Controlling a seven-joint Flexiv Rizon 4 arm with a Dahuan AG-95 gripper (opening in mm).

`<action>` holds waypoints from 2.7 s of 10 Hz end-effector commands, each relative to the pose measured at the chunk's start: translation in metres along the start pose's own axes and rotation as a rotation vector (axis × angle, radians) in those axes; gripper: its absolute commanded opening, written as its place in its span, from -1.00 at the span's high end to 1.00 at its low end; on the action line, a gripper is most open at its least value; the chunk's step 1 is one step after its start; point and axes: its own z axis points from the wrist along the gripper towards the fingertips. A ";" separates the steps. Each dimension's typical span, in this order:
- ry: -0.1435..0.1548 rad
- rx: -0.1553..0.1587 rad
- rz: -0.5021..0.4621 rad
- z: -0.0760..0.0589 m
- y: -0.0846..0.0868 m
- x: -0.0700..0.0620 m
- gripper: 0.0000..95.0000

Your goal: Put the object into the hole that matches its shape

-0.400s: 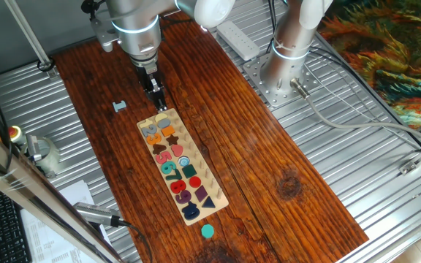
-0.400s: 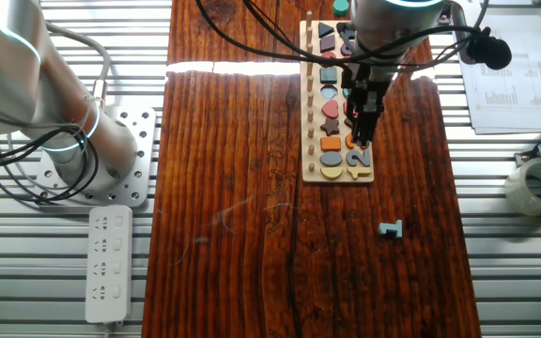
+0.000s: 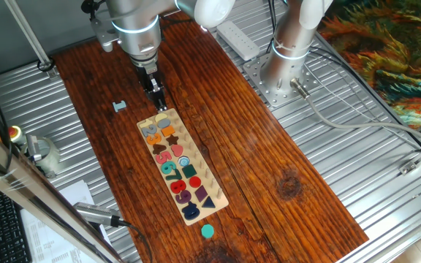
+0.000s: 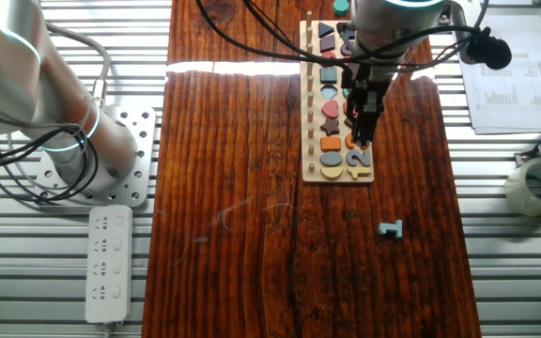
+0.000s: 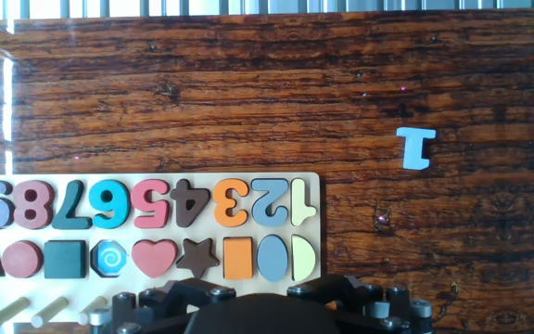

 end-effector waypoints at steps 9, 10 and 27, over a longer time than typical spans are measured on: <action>-0.009 -0.020 -0.014 0.000 0.000 0.000 1.00; -0.009 -0.020 -0.014 0.000 0.000 0.000 1.00; 0.019 -0.005 -0.036 0.008 0.064 -0.016 1.00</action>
